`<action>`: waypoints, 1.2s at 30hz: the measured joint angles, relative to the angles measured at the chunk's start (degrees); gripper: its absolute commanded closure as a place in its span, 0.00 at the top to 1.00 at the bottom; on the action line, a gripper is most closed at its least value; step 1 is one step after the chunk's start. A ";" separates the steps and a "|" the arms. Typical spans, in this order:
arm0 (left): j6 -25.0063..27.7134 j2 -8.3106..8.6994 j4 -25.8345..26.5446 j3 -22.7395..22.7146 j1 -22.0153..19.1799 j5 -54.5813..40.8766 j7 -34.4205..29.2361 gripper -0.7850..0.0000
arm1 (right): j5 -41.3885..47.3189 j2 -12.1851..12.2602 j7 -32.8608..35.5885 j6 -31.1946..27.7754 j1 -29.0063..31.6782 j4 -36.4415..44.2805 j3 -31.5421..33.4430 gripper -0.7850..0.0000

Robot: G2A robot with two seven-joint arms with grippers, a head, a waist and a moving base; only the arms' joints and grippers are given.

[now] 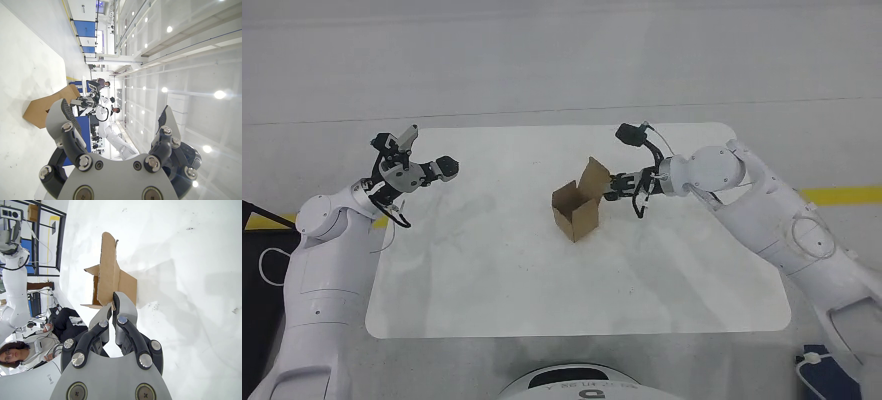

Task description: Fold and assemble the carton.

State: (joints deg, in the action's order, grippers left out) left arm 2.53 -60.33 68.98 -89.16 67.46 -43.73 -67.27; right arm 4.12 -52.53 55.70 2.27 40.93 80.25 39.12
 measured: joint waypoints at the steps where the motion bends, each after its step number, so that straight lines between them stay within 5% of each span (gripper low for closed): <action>1: 0.00 0.00 0.00 0.00 0.00 0.00 0.00 1.00 | 0.18 -0.41 0.10 0.15 -0.70 -0.81 -0.27 1.00; 9: 6.95 0.57 4.60 1.32 1.49 12.89 4.07 1.00 | 2.83 -0.87 -4.68 -0.76 0.34 -1.78 2.45 1.00; 16: 17.44 0.45 7.05 8.67 -0.04 31.60 3.86 1.00 | 1.36 2.26 -12.22 2.28 11.45 8.19 9.82 1.00; 22: 16.13 0.24 7.27 13.88 -0.94 36.08 -0.13 1.00 | 0.20 5.46 -16.71 2.09 25.31 16.92 17.94 1.00; 25: 16.04 0.06 7.36 16.32 -1.29 39.95 0.76 1.00 | -1.61 6.22 -18.05 6.84 29.79 20.30 20.16 0.95; 30: 15.27 -0.41 8.20 19.64 -1.90 40.78 1.56 0.99 | -3.94 5.80 -18.70 15.49 30.58 23.96 19.03 0.91; 36: 15.49 -0.80 8.53 22.46 -2.25 42.95 3.75 0.91 | -3.85 4.51 -18.70 18.75 27.92 22.67 16.50 0.84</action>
State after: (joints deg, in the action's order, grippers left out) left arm 18.02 -61.13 77.51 -66.70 65.21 -0.77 -63.52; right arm 0.27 -48.02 37.00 21.02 68.85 102.92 55.61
